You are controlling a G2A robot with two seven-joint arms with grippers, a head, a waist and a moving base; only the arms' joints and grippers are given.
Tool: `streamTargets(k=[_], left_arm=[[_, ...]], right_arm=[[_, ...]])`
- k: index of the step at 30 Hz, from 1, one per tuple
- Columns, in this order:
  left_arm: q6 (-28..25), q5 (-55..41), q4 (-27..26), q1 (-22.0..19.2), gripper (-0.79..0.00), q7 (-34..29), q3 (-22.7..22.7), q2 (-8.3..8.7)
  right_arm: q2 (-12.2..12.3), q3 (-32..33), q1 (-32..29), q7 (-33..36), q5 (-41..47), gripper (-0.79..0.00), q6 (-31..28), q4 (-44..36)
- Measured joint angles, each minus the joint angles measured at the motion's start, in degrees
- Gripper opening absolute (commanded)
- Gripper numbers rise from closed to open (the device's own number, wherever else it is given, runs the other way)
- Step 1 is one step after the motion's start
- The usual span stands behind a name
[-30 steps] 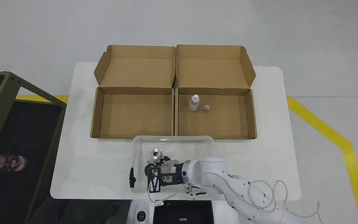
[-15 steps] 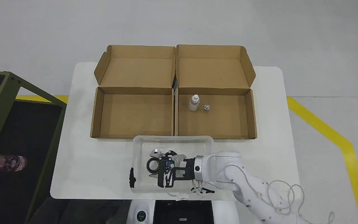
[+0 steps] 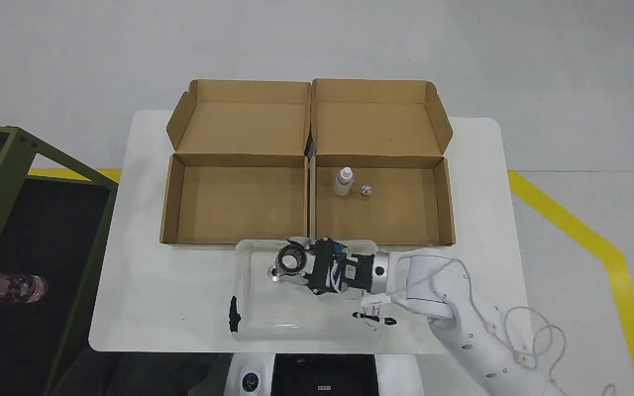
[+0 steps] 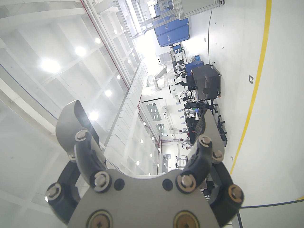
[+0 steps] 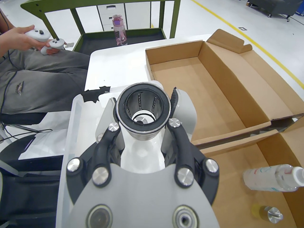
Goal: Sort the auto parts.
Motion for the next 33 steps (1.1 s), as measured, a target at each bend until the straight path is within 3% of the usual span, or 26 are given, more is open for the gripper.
streamTargets(k=[19,33], left_arm=[[0.0,0.0,0.0,0.0,0.0,0.0,0.0,0.0],[0.0,0.0,0.0,0.0,0.0,0.0,0.0,0.0]], right_arm=[[-2.34,-3.64,10.26,1.62,7.49,-0.785,7.59,8.38],[-5.65,-10.44,19.06,1.8,4.16,-0.785,15.2,18.21]])
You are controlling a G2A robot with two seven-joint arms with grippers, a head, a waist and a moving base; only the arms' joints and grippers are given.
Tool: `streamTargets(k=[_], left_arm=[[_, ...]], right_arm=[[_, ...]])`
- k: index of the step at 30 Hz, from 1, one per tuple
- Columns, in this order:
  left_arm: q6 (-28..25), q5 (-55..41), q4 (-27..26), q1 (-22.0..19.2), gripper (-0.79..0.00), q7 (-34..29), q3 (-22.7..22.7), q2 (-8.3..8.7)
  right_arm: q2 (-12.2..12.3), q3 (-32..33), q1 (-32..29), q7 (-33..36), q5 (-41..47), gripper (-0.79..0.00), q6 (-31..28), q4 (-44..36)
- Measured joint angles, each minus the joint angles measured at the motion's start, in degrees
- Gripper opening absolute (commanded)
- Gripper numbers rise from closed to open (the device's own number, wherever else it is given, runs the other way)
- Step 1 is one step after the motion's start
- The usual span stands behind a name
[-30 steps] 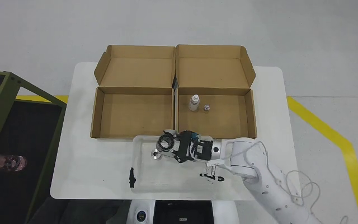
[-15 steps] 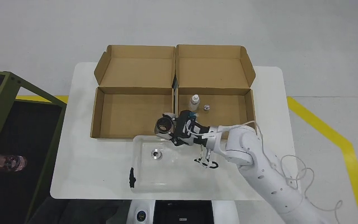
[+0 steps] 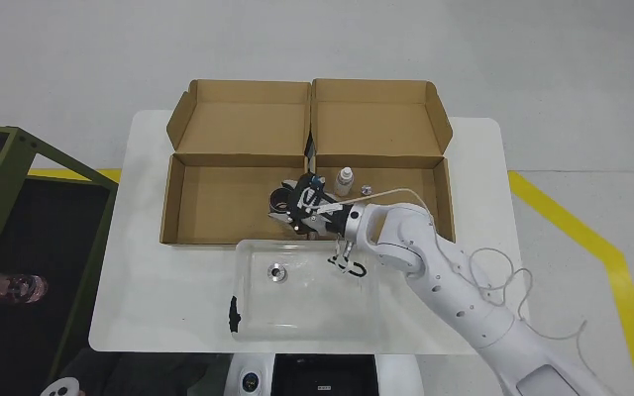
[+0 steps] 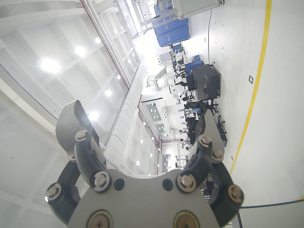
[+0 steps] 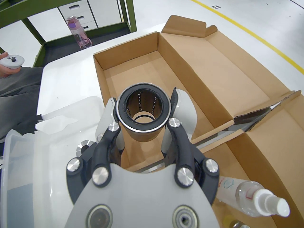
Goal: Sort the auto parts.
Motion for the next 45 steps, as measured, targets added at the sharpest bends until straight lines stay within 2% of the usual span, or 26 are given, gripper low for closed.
streamTargets(k=[19,20,21,23,36,39,45], left_arm=[[0.0,0.0,0.0,0.0,0.0,0.0,0.0,0.0],[0.0,0.0,0.0,0.0,0.0,0.0,0.0,0.0],[0.0,0.0,0.0,0.0,0.0,0.0,0.0,0.0],[0.0,0.0,0.0,0.0,0.0,0.0,0.0,0.0],[0.0,0.0,0.0,0.0,0.0,0.0,0.0,0.0],[0.0,0.0,0.0,0.0,0.0,0.0,0.0,0.0],[0.0,0.0,0.0,0.0,0.0,0.0,0.0,0.0]], right_arm=[[-5.43,-7.47,8.68,0.23,-5.93,-0.785,9.42,11.17],[-5.65,-7.71,8.9,0.41,-6.21,-0.76,9.76,11.54],[-5.86,-7.95,9.08,0.63,-6.5,-0.686,10.07,11.88],[-6.34,-8.45,9.4,1.15,-6.98,-0.616,10.86,12.65],[-8.88,-10.44,10.71,2.74,-10.53,-0.474,13.47,17.42],[-9.21,-10.4,10.66,2.54,-11.39,-0.397,13.53,17.74],[-9.71,-10.29,10.51,3.1,-13.67,-0.385,13.22,17.93]])
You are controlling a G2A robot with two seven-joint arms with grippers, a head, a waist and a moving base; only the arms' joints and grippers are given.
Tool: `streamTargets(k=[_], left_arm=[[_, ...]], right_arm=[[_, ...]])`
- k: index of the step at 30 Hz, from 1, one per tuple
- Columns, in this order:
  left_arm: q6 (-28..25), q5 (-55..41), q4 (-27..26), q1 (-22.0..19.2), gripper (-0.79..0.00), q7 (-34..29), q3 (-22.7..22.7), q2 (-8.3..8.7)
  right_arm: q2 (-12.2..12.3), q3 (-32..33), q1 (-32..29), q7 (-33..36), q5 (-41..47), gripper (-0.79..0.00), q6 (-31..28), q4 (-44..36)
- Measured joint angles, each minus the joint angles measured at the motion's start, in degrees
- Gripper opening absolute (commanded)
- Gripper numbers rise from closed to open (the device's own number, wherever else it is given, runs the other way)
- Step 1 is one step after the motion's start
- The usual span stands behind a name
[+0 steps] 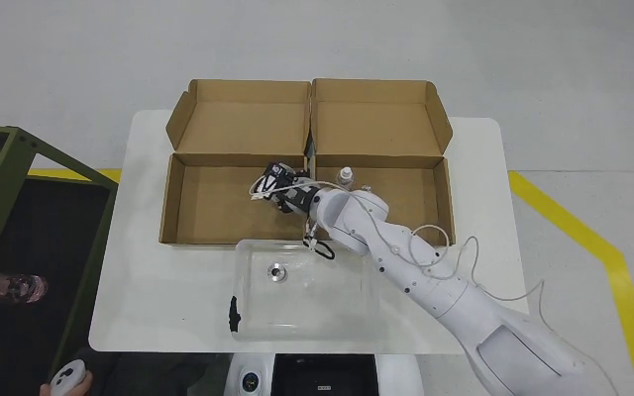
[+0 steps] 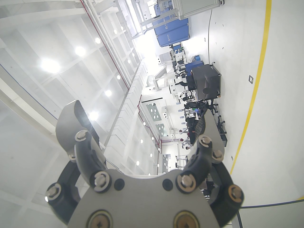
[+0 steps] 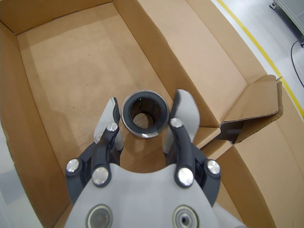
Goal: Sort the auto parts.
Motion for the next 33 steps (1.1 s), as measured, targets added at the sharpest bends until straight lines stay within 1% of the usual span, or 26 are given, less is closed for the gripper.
streamTargets(k=[6,8,12,18,23,27,33], left_arm=[[0.0,0.0,0.0,0.0,0.0,0.0,0.0,0.0],[0.0,0.0,0.0,0.0,0.0,0.0,0.0,0.0],[0.0,0.0,0.0,0.0,0.0,0.0,0.0,0.0],[0.0,0.0,0.0,0.0,0.0,0.0,0.0,0.0],[0.0,0.0,0.0,0.0,0.0,0.0,0.0,0.0],[0.0,0.0,0.0,0.0,0.0,0.0,0.0,0.0],[0.0,0.0,0.0,0.0,0.0,0.0,0.0,0.0]], right_arm=[[-0.35,0.44,-0.63,-0.48,-1.96,-0.379,-0.22,-0.82],[-0.25,1.05,-1.21,-1.41,-2.33,-0.354,-0.92,-2.4],[0.5,2.98,-2.94,-1.48,-3.04,-0.376,-3.53,-7.23],[2.36,7.04,-7.77,0.85,-1.79,-0.403,-10.85,-16.46],[4.04,9.55,-13.07,2.07,-2.34,-0.406,-17.32,-23.02],[5.21,10.7,-17.33,1.73,-2.24,-0.409,-22.38,-27.59],[7.05,11.74,-24.03,1.06,-5.46,-0.397,-29.03,-33.91]])
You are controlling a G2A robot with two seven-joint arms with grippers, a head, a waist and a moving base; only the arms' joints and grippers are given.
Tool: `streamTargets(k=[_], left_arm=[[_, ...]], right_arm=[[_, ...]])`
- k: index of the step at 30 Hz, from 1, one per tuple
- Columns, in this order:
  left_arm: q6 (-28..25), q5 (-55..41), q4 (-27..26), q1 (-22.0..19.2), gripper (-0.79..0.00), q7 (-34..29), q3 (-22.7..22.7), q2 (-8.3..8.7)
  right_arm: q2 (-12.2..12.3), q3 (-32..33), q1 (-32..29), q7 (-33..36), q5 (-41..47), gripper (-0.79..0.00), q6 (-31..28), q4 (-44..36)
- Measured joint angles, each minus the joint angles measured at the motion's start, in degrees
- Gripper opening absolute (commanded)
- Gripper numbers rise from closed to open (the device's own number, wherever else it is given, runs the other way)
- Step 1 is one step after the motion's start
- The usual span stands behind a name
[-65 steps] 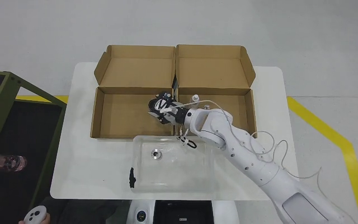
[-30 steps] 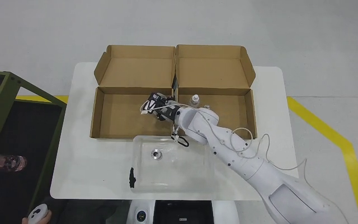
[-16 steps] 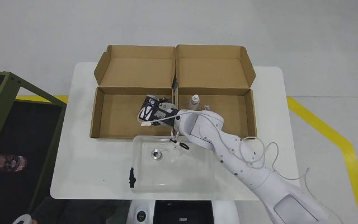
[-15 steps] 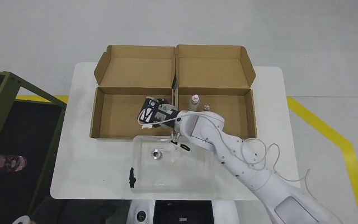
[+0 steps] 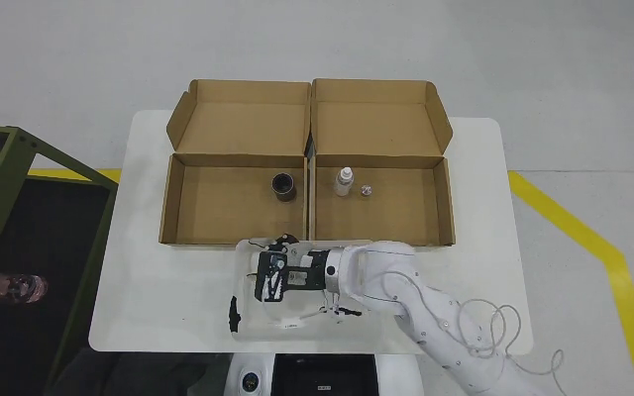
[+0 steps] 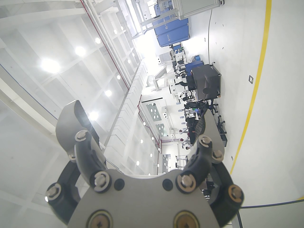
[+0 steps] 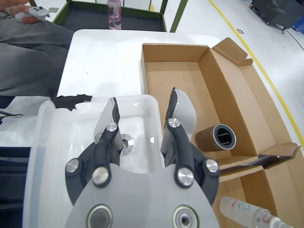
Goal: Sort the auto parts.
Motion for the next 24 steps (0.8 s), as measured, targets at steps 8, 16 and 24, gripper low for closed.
streamTargets(k=[8,16,24], left_arm=[[0.0,0.0,0.0,0.0,0.0,0.0,0.0,0.0],[0.0,0.0,0.0,0.0,0.0,0.0,0.0,0.0],[0.0,0.0,0.0,0.0,0.0,0.0,0.0,0.0]], right_arm=[[1.96,0.35,-6.66,-1.2,-6.79,-0.397,-4.75,-3.96],[2.55,0.28,-7.7,-4.23,-12.05,-0.391,-2.72,-1.54],[2.4,0.19,-6.2,-4.98,-13.21,-0.369,0.05,1.17]])
